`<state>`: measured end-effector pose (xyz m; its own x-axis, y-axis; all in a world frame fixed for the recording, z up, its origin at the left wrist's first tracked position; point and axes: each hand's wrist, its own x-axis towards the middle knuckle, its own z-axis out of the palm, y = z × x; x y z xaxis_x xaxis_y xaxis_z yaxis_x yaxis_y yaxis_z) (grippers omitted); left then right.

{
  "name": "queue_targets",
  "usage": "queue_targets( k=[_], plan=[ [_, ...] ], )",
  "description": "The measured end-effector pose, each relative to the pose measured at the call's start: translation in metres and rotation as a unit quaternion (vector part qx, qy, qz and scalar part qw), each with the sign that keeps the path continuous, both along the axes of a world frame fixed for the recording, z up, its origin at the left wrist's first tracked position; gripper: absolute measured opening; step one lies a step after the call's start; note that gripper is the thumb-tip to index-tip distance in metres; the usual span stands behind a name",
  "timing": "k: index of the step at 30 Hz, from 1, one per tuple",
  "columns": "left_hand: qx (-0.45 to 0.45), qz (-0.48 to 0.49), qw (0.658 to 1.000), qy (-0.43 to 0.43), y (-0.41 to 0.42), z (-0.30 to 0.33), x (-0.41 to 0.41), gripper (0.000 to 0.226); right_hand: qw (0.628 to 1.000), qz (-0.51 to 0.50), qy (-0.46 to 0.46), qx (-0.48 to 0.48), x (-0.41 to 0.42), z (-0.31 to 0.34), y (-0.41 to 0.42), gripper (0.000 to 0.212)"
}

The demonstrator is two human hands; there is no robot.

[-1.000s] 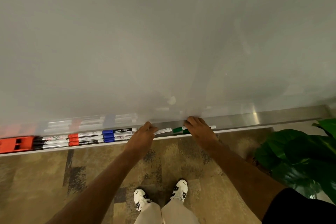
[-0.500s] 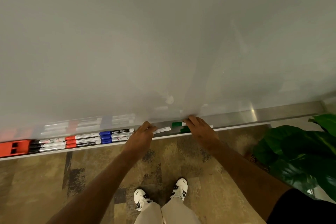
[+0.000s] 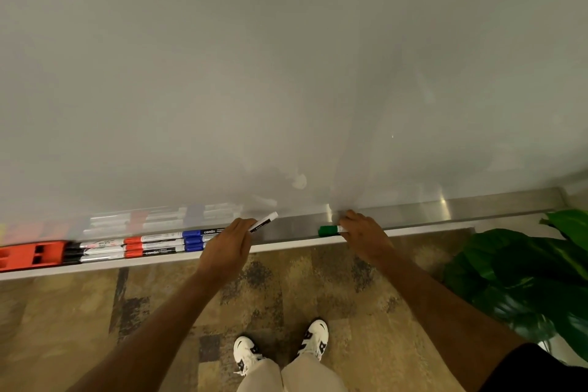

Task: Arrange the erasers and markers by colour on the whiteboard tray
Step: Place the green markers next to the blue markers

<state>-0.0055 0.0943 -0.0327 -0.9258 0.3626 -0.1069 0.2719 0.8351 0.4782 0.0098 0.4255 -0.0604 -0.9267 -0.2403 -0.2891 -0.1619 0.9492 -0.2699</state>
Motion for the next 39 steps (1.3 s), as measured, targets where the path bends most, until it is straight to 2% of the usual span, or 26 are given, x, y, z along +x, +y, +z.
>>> queue_targets(
  k=[3,9,15,23,29,33,39],
  plan=[
    [-0.008,0.013,1.000,0.004,-0.011,0.003,0.003,0.029,1.000,-0.020,-0.003,-0.015,0.000,0.002,-0.009,0.014],
    [0.005,0.034,0.999,0.010,-0.033,0.015,0.012,0.029,0.999,0.013,0.038,-0.031,-0.003,0.012,-0.054,0.009],
    [0.002,0.057,0.998,0.016,-0.062,0.027,0.023,0.029,0.997,0.013,0.046,-0.064,-0.016,0.017,-0.119,0.017],
    [0.024,0.084,0.996,0.001,-0.087,0.030,0.036,0.030,0.999,-0.006,0.015,-0.039,-0.016,0.007,-0.166,0.017],
    [0.032,0.071,0.997,-0.008,-0.090,0.027,0.030,0.030,0.998,-0.036,0.000,-0.043,-0.012,0.000,-0.174,0.020],
    [0.060,0.060,0.996,-0.007,-0.079,0.021,0.020,0.028,0.996,-0.034,0.000,-0.083,-0.008,-0.001,-0.168,0.028],
    [0.096,0.068,0.992,-0.041,-0.038,0.010,0.005,0.027,0.989,-0.092,0.048,-0.101,0.012,-0.002,-0.132,0.040]
  ],
)
